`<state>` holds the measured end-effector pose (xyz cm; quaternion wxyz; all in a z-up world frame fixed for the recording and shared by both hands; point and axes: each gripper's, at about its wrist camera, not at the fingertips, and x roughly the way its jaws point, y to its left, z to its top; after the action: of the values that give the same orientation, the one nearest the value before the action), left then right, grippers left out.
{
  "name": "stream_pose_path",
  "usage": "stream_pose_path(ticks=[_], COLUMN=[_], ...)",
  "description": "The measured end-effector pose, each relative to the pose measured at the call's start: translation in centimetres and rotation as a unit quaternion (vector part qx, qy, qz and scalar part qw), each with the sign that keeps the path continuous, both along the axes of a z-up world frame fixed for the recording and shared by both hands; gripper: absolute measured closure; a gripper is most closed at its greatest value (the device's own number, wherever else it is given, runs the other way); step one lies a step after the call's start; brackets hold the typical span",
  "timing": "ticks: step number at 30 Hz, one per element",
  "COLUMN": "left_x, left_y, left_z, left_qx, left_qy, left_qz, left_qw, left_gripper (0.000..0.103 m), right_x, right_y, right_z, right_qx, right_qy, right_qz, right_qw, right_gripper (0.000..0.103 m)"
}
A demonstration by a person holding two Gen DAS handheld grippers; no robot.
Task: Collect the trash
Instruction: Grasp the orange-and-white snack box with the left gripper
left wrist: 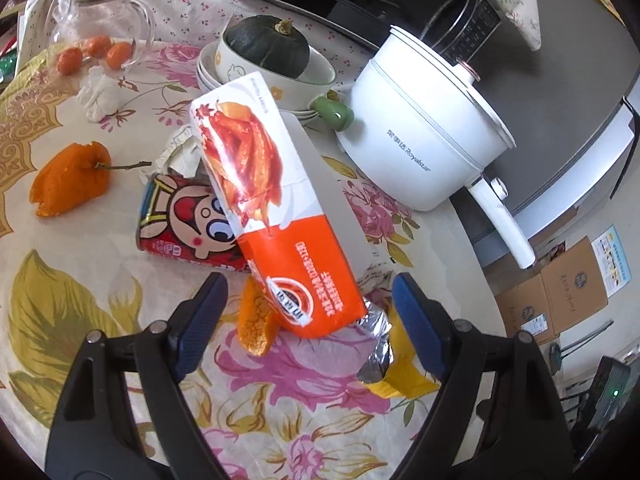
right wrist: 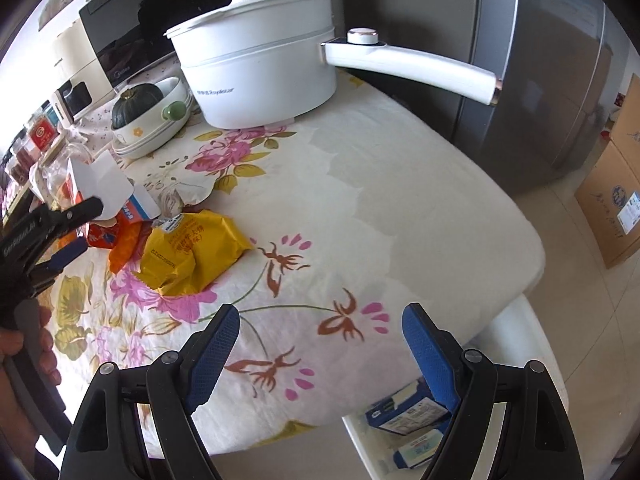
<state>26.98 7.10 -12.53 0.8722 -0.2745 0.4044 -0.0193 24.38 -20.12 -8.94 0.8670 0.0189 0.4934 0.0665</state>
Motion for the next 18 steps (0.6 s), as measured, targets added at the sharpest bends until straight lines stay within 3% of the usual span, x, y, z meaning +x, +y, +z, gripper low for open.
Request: stream_pose_path(ticks=[5, 7, 9, 13, 18], left_x=[1.2, 1.3, 1.2, 0.6, -0.9], left_y=[0.6, 1.1, 1.5, 1.6, 1.7], left_z=[-1.5, -2.0, -2.2, -1.4, 0.7], left_qx=[-0.035, -0.057, -0.071, -0.048, 0.004], left_qy=[0.011, 0.017, 0.021, 0.024, 0.017], left_qz=[0.019, 0.027, 0.028, 0.005, -0.042], left_qw=[0.9992, 0.9979, 0.9969, 0.9985, 0.999], left_gripper=[0.025, 0.044, 0.053, 0.069, 0.07], right_x=[-0.3, -0.5, -0.6, -0.4, 0.3], right_y=[1.0, 1.2, 1.3, 1.1, 1.8], right_z=[-0.3, -0.3, -0.2, 0.0, 0.4], right_qx=[-0.015, -0.027, -0.034, -0.028, 0.002], right_qy=[-0.004, -0.007, -0.009, -0.011, -0.014], right_qz=[0.014, 0.022, 0.027, 0.023, 0.014], right_qw=[1.0, 0.999, 0.999, 0.999, 1.0], right_gripper=[0.018, 0.018, 0.018, 0.018, 0.018])
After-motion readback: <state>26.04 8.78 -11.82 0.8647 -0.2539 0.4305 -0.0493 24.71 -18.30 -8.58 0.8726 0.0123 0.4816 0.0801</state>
